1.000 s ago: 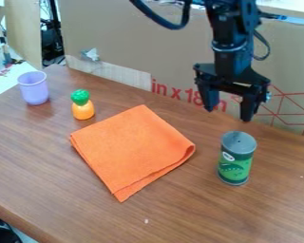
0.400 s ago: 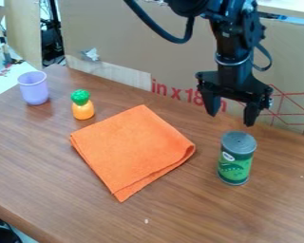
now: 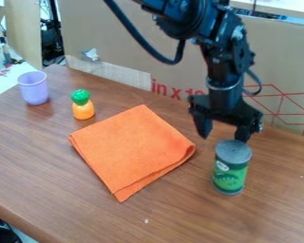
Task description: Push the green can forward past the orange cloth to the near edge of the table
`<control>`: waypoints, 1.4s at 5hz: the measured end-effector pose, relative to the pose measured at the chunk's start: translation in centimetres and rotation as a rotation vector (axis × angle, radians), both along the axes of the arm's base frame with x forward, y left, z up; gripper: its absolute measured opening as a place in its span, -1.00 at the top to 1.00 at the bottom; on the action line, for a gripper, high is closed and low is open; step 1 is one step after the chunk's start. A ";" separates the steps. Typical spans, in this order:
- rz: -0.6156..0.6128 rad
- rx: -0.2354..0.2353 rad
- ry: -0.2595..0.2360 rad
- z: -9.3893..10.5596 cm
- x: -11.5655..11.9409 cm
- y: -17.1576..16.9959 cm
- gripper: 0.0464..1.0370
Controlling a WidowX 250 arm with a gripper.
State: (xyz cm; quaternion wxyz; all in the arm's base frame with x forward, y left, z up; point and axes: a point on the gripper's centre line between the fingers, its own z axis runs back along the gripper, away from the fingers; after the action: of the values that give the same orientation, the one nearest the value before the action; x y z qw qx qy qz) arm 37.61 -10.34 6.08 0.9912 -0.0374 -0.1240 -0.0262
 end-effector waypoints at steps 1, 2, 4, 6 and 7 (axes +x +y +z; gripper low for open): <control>0.009 -0.024 0.021 -0.7 -1.7 0.0 -0.93; 0.016 -0.036 0.033 -0.7 -4.3 -0.1 -0.93; 0.009 -0.068 0.107 -1.8 -10.3 -0.5 -0.93; -0.014 -0.091 0.165 -2.3 -11.9 -1.2 -0.93; 0.003 -0.114 0.171 -1.6 -11.8 -0.4 -0.93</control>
State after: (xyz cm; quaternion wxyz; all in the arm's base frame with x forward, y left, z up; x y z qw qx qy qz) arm 25.81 -10.70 4.47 0.9945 -0.0956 -0.0404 -0.0141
